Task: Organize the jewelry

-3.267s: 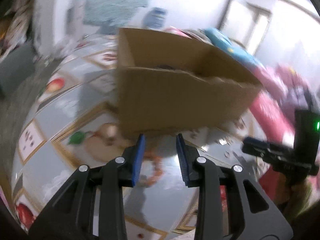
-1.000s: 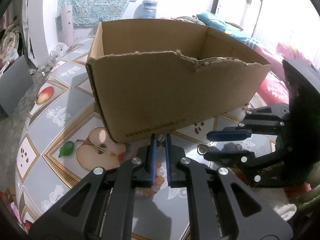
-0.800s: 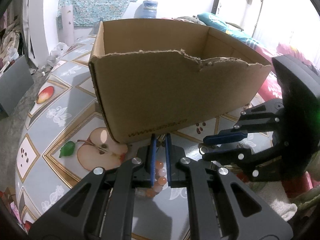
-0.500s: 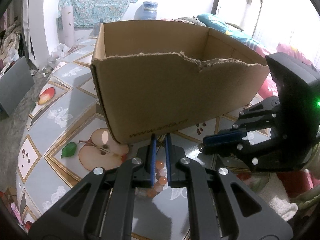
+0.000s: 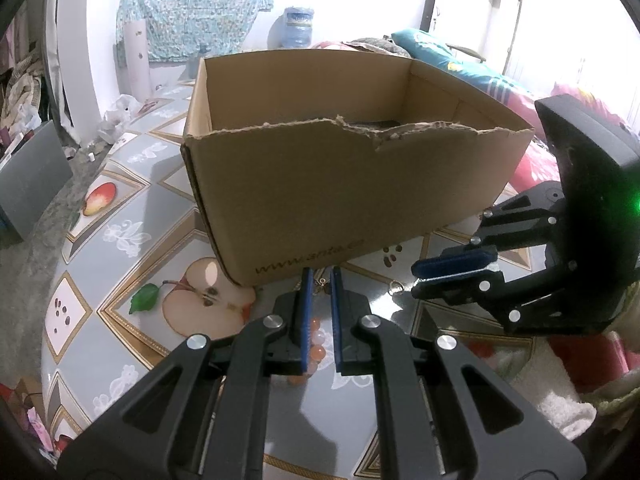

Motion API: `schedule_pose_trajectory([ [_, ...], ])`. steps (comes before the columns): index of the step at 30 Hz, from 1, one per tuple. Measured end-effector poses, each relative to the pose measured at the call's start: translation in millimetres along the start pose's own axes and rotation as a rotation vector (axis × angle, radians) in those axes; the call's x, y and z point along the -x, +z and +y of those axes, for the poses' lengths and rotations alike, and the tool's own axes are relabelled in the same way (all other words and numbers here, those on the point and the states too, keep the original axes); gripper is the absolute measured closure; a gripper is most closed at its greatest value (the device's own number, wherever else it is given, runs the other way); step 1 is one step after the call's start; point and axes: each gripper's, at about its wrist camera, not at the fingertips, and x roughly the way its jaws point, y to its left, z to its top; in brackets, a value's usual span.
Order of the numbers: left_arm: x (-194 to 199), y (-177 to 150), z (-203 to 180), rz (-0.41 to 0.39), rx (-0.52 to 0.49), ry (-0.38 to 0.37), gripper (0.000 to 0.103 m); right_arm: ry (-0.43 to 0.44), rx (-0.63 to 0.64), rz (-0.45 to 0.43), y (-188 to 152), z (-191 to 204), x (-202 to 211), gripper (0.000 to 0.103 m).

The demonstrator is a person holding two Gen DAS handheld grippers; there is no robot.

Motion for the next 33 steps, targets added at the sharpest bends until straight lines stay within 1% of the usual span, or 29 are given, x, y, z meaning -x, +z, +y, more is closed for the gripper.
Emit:
schedule_pose_trajectory([
  [6,-1,0,-1,0.003,-0.002,-0.004,0.095,0.02,0.056,0.042,7,-2,-13,0.09],
  [12,-3,0,0,-0.002,-0.007,-0.017,0.095,0.097,0.02,0.043,15,-11,-18,0.09],
  [24,-3,-3,2,-0.005,-0.002,-0.02,0.095,0.08,0.004,0.023,12,-11,-13,0.093],
  [29,5,-3,0,-0.019,-0.009,-0.013,0.095,0.072,-0.003,-0.017,12,-9,1,0.093],
  [33,20,0,-6,-0.052,-0.02,-0.018,0.095,0.057,-0.025,-0.086,14,-10,26,0.093],
])
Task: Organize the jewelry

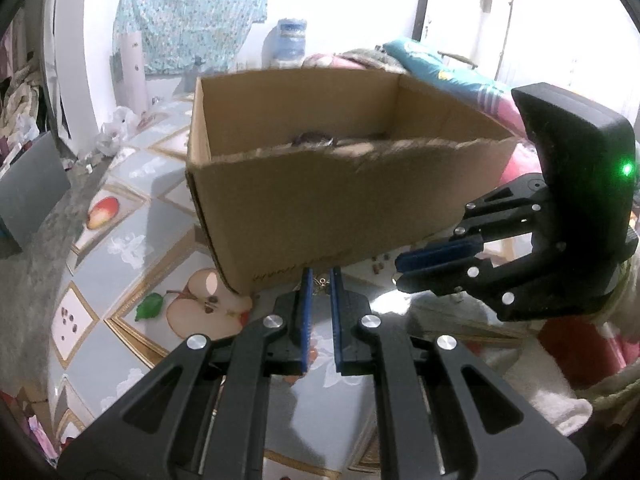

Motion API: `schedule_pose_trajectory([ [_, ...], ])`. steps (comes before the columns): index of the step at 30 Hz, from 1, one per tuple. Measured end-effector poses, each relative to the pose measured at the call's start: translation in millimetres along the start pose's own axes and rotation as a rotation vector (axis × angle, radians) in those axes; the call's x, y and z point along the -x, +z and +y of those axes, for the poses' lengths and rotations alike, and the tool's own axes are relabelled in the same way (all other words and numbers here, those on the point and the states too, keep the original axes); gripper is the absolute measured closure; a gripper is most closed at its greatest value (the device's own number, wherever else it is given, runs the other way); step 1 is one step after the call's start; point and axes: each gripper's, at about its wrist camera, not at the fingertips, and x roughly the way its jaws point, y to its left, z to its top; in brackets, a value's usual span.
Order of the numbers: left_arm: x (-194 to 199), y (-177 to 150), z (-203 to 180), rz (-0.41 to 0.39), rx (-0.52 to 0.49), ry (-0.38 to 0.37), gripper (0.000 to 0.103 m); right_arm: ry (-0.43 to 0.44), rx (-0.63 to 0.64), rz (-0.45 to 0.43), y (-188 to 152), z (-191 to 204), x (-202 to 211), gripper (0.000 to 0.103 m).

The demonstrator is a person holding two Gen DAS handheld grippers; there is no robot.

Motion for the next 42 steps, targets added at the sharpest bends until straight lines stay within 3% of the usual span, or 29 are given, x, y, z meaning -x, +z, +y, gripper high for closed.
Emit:
schedule_pose_trajectory([
  [8,43,40,-12,-0.126,0.0,-0.099,0.095,-0.046,-0.115,-0.229,23,-11,78,0.093],
  [11,37,63,-12,-0.131,0.03,-0.137,0.095,-0.054,-0.185,-0.256,34,-27,87,0.093],
  [14,25,84,-14,-0.118,0.03,-0.152,0.095,-0.076,-0.269,-0.223,42,-53,87,0.093],
  [19,-24,121,-13,-0.025,0.045,-0.142,0.095,-0.126,-0.393,-0.112,59,-96,62,0.093],
  [27,-104,152,1,0.131,0.135,-0.145,0.095,-0.109,-0.551,0.008,61,-157,16,0.092],
  [32,-126,158,7,0.176,0.197,-0.125,0.085,-0.083,-0.638,-0.007,53,-172,16,0.092],
  [42,-111,159,9,0.104,0.21,-0.127,0.085,-0.071,-0.654,-0.104,49,-178,37,0.092],
])
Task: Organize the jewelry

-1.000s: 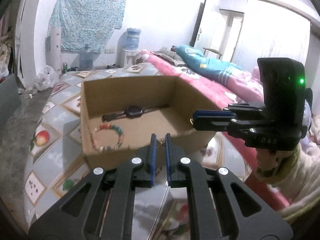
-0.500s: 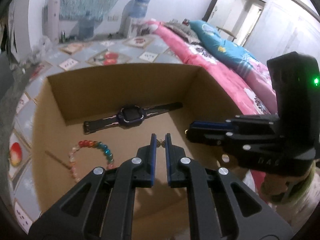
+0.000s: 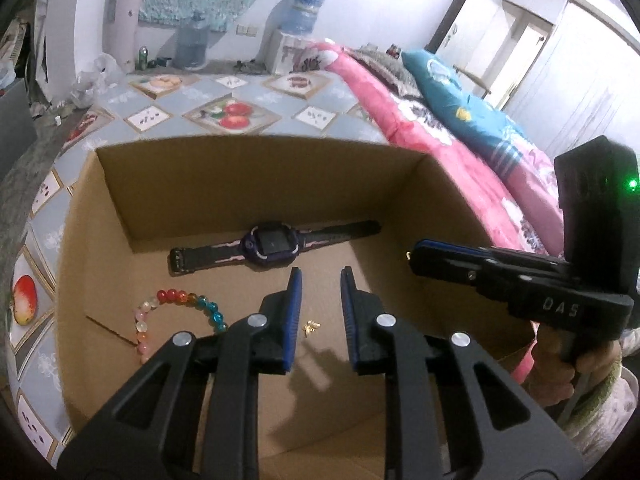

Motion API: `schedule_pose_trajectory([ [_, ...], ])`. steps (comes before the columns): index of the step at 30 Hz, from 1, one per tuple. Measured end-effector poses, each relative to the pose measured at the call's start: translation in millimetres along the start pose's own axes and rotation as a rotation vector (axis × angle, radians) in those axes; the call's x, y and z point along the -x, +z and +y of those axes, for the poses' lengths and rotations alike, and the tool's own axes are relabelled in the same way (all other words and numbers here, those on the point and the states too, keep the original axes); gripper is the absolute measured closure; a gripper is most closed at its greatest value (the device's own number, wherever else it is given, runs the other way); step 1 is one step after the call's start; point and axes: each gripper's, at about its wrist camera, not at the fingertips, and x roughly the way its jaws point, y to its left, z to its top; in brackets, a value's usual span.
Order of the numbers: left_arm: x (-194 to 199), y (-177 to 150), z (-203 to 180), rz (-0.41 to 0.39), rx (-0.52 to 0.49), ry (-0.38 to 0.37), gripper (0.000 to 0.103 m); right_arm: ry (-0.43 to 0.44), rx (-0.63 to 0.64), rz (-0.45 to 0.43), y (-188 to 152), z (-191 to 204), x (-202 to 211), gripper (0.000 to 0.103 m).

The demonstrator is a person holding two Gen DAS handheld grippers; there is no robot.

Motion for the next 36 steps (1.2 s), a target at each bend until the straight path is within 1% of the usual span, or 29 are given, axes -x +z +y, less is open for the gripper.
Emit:
schedule_pose_trajectory([
  [3,12,-4,-6,-0.027,-0.022,-0.015,0.085,0.001,0.002,-0.019,1,3,10,0.091],
  [5,15,-3,-9,-0.026,-0.03,-0.022,0.082,-0.001,0.0,-0.016,2,4,11,0.083],
  [6,16,-3,-10,-0.026,-0.032,-0.022,0.077,-0.012,0.001,-0.017,2,5,12,0.076],
  [7,18,-3,-11,-0.028,-0.034,-0.021,0.075,-0.022,0.005,-0.017,3,6,11,0.073],
  [8,19,-3,-11,-0.027,-0.033,-0.02,0.071,-0.032,0.009,-0.016,3,7,11,0.073],
  [9,18,-2,-11,-0.027,-0.03,-0.023,0.07,-0.039,0.007,-0.018,3,8,12,0.073],
  [11,24,-3,-11,-0.039,-0.022,-0.034,0.07,-0.03,0.005,-0.032,2,10,17,0.073],
  [15,40,-7,-8,-0.079,-0.018,-0.032,0.069,-0.038,0.028,-0.084,-2,16,34,0.073],
  [20,77,-23,-9,-0.163,-0.049,-0.032,0.069,-0.037,0.059,-0.149,-19,25,63,0.073],
  [23,103,-43,-11,-0.212,-0.073,-0.039,0.069,-0.03,0.102,-0.201,-41,33,85,0.073],
  [24,112,-54,-11,-0.226,-0.084,-0.044,0.069,-0.029,0.128,-0.221,-53,37,95,0.073],
  [28,135,-88,-13,-0.239,-0.124,-0.053,0.069,-0.047,0.195,-0.27,-94,47,118,0.073],
  [30,140,-104,-16,-0.228,-0.138,-0.064,0.069,-0.038,0.204,-0.277,-115,49,125,0.073],
  [32,141,-123,-20,-0.205,-0.151,-0.072,0.069,-0.052,0.202,-0.277,-134,50,127,0.073],
  [34,135,-141,-27,-0.168,-0.172,-0.069,0.069,-0.059,0.186,-0.256,-157,49,122,0.073],
  [36,123,-155,-33,-0.129,-0.184,-0.063,0.069,-0.054,0.16,-0.223,-173,46,113,0.073],
])
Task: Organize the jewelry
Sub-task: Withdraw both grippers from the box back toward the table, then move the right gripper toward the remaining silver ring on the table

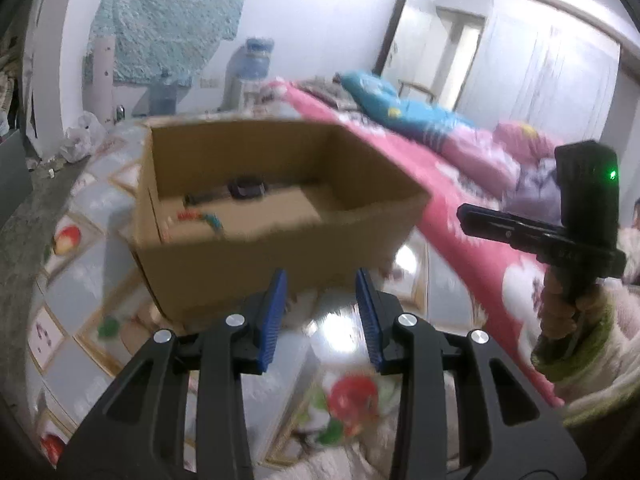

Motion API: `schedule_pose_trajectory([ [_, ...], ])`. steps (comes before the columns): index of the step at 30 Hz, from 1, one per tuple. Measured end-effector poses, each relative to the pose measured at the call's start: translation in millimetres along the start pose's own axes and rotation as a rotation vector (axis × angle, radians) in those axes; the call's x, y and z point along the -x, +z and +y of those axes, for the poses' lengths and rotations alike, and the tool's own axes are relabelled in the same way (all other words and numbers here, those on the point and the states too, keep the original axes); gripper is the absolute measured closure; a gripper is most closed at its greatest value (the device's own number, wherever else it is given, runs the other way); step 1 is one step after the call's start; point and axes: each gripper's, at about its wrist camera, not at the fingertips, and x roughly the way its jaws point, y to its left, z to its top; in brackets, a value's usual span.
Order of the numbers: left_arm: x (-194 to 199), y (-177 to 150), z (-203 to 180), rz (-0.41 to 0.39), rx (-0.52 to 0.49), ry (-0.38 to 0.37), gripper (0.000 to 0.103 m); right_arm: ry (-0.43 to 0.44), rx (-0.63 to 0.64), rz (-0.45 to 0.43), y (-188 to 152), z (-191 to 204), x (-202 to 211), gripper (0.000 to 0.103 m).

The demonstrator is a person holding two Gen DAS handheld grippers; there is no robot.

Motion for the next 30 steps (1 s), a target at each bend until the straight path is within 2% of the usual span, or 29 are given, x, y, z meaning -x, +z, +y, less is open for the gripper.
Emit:
schedule_pose_trajectory([
  [5,-30,-23,-7,0.077,-0.028,0.015,0.069,0.007,-0.045,0.099,-37,0,-27,0.074],
  [9,-51,-29,-5,0.115,-0.064,0.054,0.073,0.02,-0.058,0.137,-47,2,-43,0.076],
  [17,-86,-36,-2,0.177,-0.127,0.105,0.084,0.049,-0.095,0.182,-53,-3,-68,0.077],
  [24,-103,-36,-3,0.226,-0.174,0.103,0.087,0.05,-0.085,0.203,-51,-4,-78,0.077],
  [30,-111,-36,-10,0.233,-0.264,0.109,0.092,0.048,-0.092,0.213,-48,-3,-86,0.077],
])
